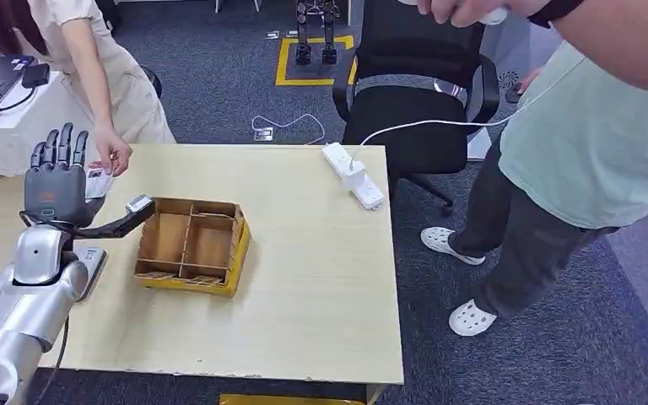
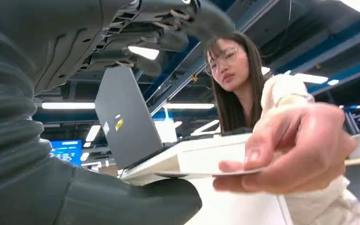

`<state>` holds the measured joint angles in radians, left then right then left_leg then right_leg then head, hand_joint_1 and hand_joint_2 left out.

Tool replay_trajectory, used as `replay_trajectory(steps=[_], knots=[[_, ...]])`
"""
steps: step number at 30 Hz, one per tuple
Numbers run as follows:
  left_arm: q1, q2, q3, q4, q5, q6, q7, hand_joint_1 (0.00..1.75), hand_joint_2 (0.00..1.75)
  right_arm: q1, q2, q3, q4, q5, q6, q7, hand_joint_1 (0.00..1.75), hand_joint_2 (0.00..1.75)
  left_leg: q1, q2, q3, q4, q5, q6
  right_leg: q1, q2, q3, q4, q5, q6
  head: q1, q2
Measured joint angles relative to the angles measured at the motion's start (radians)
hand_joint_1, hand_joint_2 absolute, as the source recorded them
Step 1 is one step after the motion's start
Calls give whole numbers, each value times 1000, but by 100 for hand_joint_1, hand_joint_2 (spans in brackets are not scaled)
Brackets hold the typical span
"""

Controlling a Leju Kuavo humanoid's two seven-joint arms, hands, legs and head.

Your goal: Pass the card to the sensor for recognition and then transmit it.

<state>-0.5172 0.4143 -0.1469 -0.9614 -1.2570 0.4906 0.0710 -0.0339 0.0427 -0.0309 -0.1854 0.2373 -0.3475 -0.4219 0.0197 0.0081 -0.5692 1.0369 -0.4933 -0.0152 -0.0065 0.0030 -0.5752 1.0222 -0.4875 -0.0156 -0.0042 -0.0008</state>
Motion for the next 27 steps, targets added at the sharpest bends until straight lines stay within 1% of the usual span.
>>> replay_trajectory(steps=[6,7,11,17,20,23,27], knots=[[0,0,0,1,0,0,-1,175,175,0,0,0,0,0,0,0,0,0,0,0,0,0,0,0,0,0,0,0,0,0,0,0],[-1,1,2,13,2,-2,-9,175,175,0,1,-1,0,0,0,-2,0,0,0,0,0,0,0,0,0,0,0,0,0,0,0,0],[-5,3,7,39,13,-7,-10,175,175,0,2,-2,0,1,0,-6,0,0,0,0,0,0,0,0,0,0,0,0,0,0,0,0],[-8,6,9,40,48,-7,-50,175,175,0,2,-5,0,8,1,-8,0,0,0,0,0,0,0,0,0,0,0,0,0,0,0,0],[-8,5,10,40,79,-23,-65,175,175,0,2,-12,-1,15,2,-8,0,0,0,0,0,0,0,0,0,0,0,0,0,0,0,0],[-8,2,18,40,131,-48,-95,175,175,0,2,-19,-2,21,2,-8,0,0,0,0,0,0,0,0,0,0,0,0,0,0,-1,0],[0,9,22,45,139,-55,-101,175,175,-1,2,-24,-2,25,10,-8,0,0,0,1,-1,0,0,0,0,1,0,0,0,0,0,0]])
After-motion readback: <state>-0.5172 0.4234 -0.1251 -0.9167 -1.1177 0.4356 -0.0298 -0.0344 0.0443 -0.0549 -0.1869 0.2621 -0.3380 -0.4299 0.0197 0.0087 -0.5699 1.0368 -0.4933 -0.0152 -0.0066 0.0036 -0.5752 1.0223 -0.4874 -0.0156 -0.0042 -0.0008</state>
